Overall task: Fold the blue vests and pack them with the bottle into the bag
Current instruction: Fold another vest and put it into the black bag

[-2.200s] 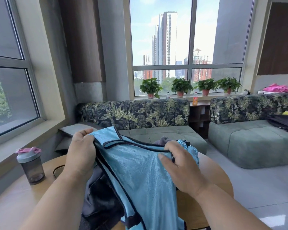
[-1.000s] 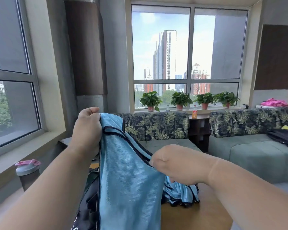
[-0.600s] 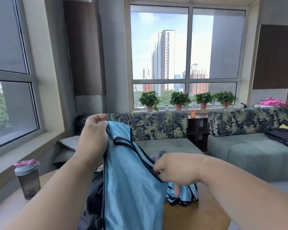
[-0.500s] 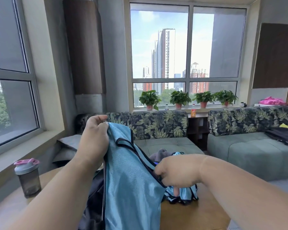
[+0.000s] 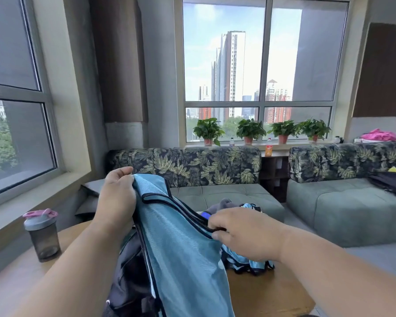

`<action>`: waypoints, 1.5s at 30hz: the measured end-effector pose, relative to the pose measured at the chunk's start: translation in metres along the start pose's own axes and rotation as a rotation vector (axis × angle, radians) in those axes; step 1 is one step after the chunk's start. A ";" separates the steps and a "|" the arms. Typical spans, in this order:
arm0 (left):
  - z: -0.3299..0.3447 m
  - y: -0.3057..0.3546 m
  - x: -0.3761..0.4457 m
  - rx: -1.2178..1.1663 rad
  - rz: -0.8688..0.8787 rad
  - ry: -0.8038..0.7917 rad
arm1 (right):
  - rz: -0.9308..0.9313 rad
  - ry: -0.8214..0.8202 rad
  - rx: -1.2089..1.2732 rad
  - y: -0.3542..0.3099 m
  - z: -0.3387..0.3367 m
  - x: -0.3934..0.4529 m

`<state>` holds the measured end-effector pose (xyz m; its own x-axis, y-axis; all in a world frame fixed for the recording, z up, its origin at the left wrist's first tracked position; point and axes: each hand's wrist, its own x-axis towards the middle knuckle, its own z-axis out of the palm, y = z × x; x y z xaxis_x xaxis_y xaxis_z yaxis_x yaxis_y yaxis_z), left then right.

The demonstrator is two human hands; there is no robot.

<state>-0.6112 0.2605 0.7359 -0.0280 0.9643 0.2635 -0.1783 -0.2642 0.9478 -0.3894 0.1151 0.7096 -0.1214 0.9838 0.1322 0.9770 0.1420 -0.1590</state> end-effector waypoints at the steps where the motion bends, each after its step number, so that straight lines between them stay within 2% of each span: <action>1: 0.000 0.000 0.000 -0.002 0.007 0.001 | 0.002 0.023 0.013 0.003 0.004 0.000; 3: 0.000 -0.001 0.002 -0.014 -0.007 0.003 | -0.005 0.068 0.039 0.005 0.006 0.000; 8: 0.001 -0.005 -0.001 -0.055 -0.037 -0.021 | -0.029 -0.026 -0.027 0.000 0.013 -0.002; 11: 0.002 -0.006 -0.004 -0.078 -0.043 -0.031 | -0.043 0.035 -0.098 0.003 0.029 0.000; 14: -0.001 -0.005 -0.005 -0.102 -0.060 -0.027 | -0.014 0.122 0.032 0.007 0.042 -0.003; 18: -0.002 -0.008 -0.006 -0.112 -0.081 -0.032 | 0.087 0.142 0.224 0.014 0.056 -0.005; 26: 0.017 -0.020 -0.024 0.030 -0.025 -0.163 | 0.266 0.154 0.247 0.016 0.072 -0.003; 29: 0.025 -0.027 -0.031 0.057 0.006 -0.199 | 0.276 0.192 0.320 0.011 0.072 -0.001; 31: 0.030 -0.031 -0.035 0.062 0.010 -0.220 | 0.284 0.280 0.396 0.004 0.070 0.001; 33: 0.034 -0.034 -0.040 0.067 0.004 -0.244 | 0.284 0.368 0.560 -0.002 0.067 0.003; 38: 0.035 -0.041 -0.044 0.072 -0.012 -0.282 | 0.185 0.453 0.889 -0.016 0.056 0.011; 45: 0.033 -0.046 -0.046 0.038 -0.022 -0.292 | 0.155 0.483 0.975 -0.020 0.057 0.017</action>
<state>-0.5688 0.2276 0.6856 0.2611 0.9244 0.2781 -0.1389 -0.2491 0.9585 -0.4207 0.1353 0.6590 0.2799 0.8822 0.3786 0.3916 0.2552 -0.8840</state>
